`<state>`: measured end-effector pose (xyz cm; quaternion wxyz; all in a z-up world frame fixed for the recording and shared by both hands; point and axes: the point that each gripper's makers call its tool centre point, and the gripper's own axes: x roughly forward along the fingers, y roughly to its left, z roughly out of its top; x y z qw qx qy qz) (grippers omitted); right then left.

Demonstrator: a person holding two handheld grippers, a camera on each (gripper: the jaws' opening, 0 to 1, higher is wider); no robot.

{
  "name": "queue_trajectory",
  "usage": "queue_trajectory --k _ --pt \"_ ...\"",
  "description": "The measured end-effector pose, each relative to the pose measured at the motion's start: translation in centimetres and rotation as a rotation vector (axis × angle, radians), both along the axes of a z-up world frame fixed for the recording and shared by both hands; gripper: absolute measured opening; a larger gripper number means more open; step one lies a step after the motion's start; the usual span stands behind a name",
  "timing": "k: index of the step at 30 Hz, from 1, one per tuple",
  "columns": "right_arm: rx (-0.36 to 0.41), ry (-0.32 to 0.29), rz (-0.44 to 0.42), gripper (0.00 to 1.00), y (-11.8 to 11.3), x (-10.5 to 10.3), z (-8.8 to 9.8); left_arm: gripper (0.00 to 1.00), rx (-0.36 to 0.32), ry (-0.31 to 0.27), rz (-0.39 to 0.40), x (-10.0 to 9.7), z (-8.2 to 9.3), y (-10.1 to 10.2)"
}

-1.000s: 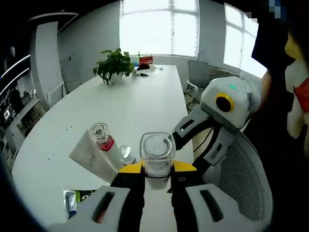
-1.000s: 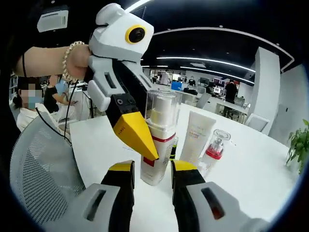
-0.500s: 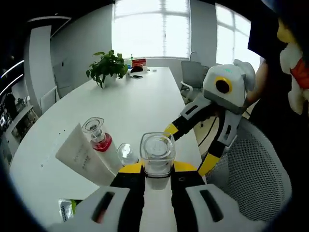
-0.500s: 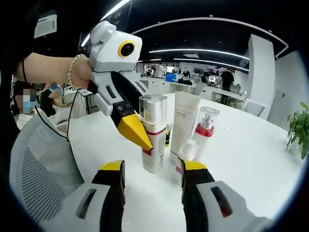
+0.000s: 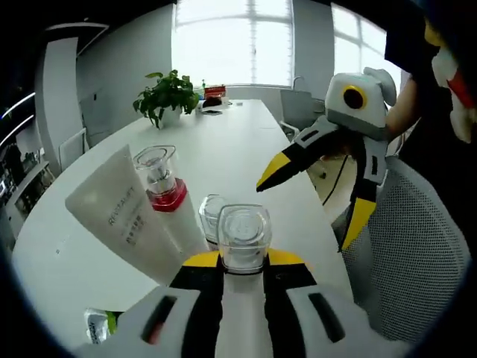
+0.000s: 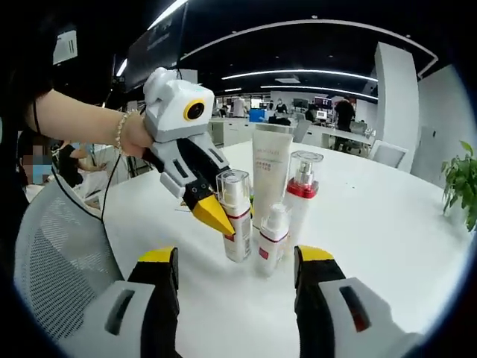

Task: Arrange the skincare products in the storage area until every visible bottle or jar stands upright without overlapping.

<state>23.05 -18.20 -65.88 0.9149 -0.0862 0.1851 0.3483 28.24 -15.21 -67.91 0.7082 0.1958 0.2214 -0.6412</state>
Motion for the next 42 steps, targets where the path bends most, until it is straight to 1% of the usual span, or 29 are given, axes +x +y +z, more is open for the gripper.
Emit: queue_trajectory --k 4,7,12,19,20,28,33,39,42 --pt "-0.008 0.021 -0.005 0.65 -0.3 0.0 -0.9 0.16 0.012 0.0 -0.008 0.4 -0.8 0.0" --pt "-0.01 0.03 -0.005 0.66 -0.5 -0.1 -1.2 0.16 0.016 0.002 -0.01 0.9 -1.4 0.0" --pt "-0.018 0.043 -0.019 0.66 -1.3 -0.1 -1.8 0.16 0.011 0.006 -0.017 0.8 -1.6 -0.6" --pt "-0.022 0.056 -0.035 0.66 -2.0 0.0 -2.3 0.16 0.012 0.013 -0.026 1.1 -2.4 -1.0" --pt "-0.022 0.056 -0.035 0.67 -2.0 0.0 -2.3 0.16 -0.002 0.018 -0.026 1.2 -2.4 -1.1" --pt "-0.027 0.074 -0.036 0.67 -2.1 -0.3 -2.9 0.15 -0.017 0.025 -0.036 0.8 -2.2 -1.8" --pt "-0.03 0.075 -0.037 0.67 -2.2 -0.3 -3.0 0.15 -0.025 0.031 -0.028 0.7 -2.0 -2.1" --pt "-0.029 0.075 -0.039 0.67 -2.2 -0.2 -3.1 0.15 -0.023 0.032 -0.022 0.8 -2.0 -2.0" --pt "-0.028 0.075 -0.039 0.67 -2.1 -0.2 -3.0 0.18 -0.019 0.032 -0.015 0.9 -2.1 -1.9"
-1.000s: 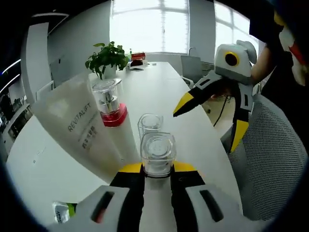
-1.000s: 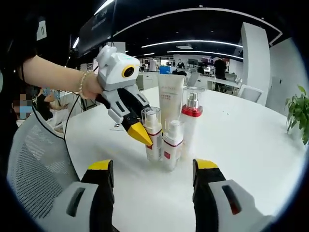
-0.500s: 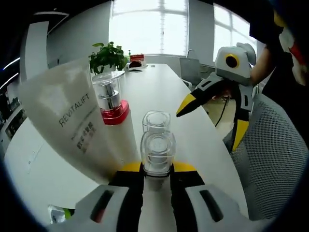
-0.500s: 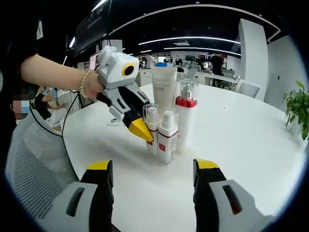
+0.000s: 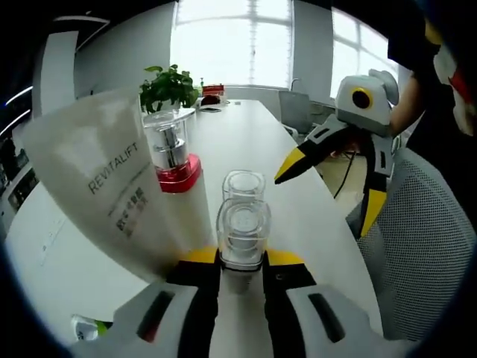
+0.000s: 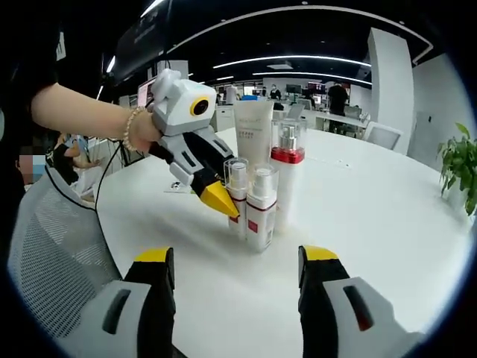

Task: Arrange the skincare products in the storage area until every visible bottle or jar stands upright without overlapping.

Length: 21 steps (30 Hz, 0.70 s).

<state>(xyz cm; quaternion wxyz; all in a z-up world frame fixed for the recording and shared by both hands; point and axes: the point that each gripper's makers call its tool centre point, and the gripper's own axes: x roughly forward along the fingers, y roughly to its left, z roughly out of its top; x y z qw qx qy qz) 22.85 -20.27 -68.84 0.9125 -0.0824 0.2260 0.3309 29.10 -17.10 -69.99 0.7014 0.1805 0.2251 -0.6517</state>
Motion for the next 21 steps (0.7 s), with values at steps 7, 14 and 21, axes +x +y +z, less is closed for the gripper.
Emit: queue_trajectory --k 7,14,21 --pt "0.0 -0.005 0.001 0.67 0.2 0.1 0.3 0.23 0.01 0.004 0.01 0.3 -0.2 0.6" --pt "0.011 -0.015 0.007 0.68 0.6 0.2 0.8 0.31 0.009 0.006 0.039 0.3 0.1 1.1" --pt "0.031 -0.014 0.04 0.72 2.3 0.3 1.7 0.4 0.012 0.002 0.08 -0.6 1.2 3.0"
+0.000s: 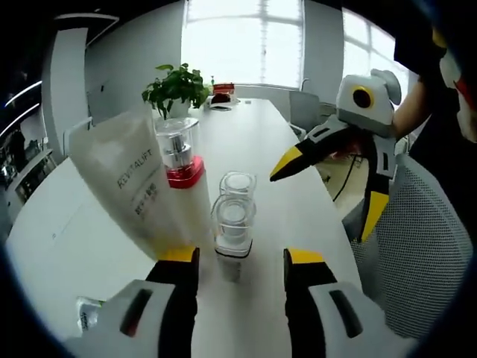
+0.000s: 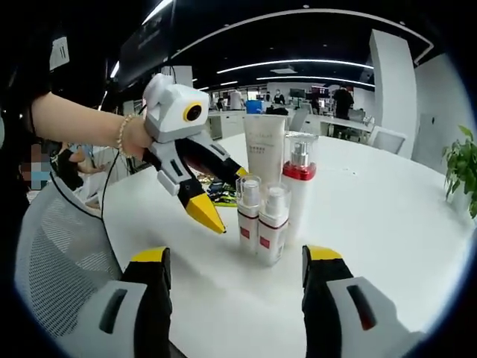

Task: Arrange the skincare products in the storage area until every visible bottle or jar stands upright without overlapping.

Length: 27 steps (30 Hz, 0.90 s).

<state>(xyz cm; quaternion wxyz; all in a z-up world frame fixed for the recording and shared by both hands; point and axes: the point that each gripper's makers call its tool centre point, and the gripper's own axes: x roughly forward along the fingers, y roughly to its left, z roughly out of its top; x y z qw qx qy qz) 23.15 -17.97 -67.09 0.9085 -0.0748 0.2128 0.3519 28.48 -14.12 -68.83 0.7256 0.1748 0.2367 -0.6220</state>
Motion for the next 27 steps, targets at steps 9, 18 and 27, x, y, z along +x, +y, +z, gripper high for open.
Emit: queue_trajectory --k 9,18,27 --pt "0.005 -0.012 -0.013 0.75 0.7 -0.1 1.4 0.6 0.036 0.098 0.15 -1.4 0.2 3.3" --pt "0.061 -0.02 -0.053 0.83 0.1 -0.3 2.8 0.78 -0.025 0.18 0.305 -3.6 1.8 5.9" --pt "0.074 -0.021 -0.048 0.9 1.3 -1.2 4.0 0.96 -0.092 0.217 0.47 -5.3 3.6 9.0"
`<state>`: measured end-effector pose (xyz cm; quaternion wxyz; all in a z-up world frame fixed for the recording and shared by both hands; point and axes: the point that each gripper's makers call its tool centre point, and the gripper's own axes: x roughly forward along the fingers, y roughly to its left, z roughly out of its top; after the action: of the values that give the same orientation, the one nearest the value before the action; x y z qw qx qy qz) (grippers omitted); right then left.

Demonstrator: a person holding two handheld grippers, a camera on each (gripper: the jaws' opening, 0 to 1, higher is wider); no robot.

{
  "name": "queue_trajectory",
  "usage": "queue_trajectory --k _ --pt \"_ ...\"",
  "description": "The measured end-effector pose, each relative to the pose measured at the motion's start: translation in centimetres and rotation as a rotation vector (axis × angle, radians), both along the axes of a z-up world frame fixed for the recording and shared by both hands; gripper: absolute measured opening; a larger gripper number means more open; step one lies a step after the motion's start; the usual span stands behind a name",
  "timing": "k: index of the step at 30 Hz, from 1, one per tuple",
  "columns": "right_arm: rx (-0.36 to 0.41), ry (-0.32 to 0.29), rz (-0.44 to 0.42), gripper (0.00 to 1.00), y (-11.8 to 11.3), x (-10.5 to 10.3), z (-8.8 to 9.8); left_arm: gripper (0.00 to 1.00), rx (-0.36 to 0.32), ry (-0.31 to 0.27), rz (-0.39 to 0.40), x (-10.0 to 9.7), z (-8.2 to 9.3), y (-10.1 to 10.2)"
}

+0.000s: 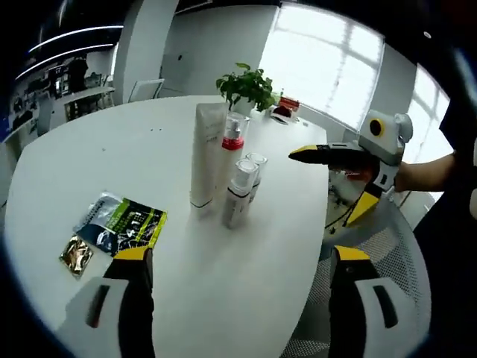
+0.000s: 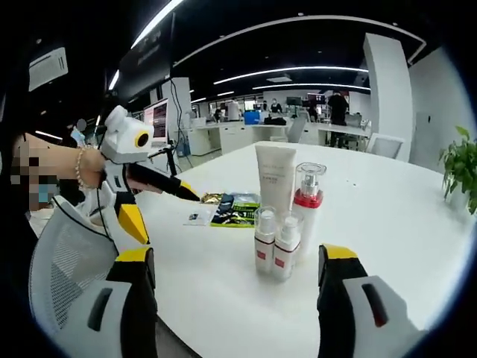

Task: Arrange the skincare products in the storage area until every visible bottle or jar stands upright without overlapping.

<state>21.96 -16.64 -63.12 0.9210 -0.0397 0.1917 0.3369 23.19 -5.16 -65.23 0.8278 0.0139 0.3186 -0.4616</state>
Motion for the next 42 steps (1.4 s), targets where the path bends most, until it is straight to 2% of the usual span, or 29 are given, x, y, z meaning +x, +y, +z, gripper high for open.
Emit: queue_trajectory --k 3,12,16,20,25,28,34,42 --pt "0.007 -0.013 0.015 0.9 0.7 -0.3 0.3 0.99 -0.001 0.005 0.032 -0.8 0.3 1.3" --pt "0.004 0.021 0.041 0.96 1.9 -1.3 0.2 0.99 0.014 0.018 0.127 -2.4 0.4 5.2" --pt "-0.002 0.036 0.043 0.99 1.9 -1.7 0.0 0.99 0.005 0.029 0.182 -2.8 0.2 6.9" --pt "0.003 0.053 0.041 1.0 1.9 -1.9 -0.3 0.99 0.013 0.055 0.228 -4.1 -0.1 8.2" --pt "0.004 0.072 0.033 1.0 1.6 -2.2 -0.9 0.99 -0.01 0.066 0.315 -4.7 0.0 10.2" --pt "0.009 0.079 0.028 1.0 1.7 -2.4 -1.1 0.99 0.002 0.064 0.339 -4.9 -0.2 11.2" --pt "0.0 0.087 0.024 1.0 1.6 -2.5 -1.3 0.99 0.015 0.074 0.354 -5.0 -0.6 11.4" --pt "-0.009 0.092 0.008 1.0 1.4 -2.5 -1.5 0.99 0.026 0.069 0.352 -4.0 -0.5 10.8"
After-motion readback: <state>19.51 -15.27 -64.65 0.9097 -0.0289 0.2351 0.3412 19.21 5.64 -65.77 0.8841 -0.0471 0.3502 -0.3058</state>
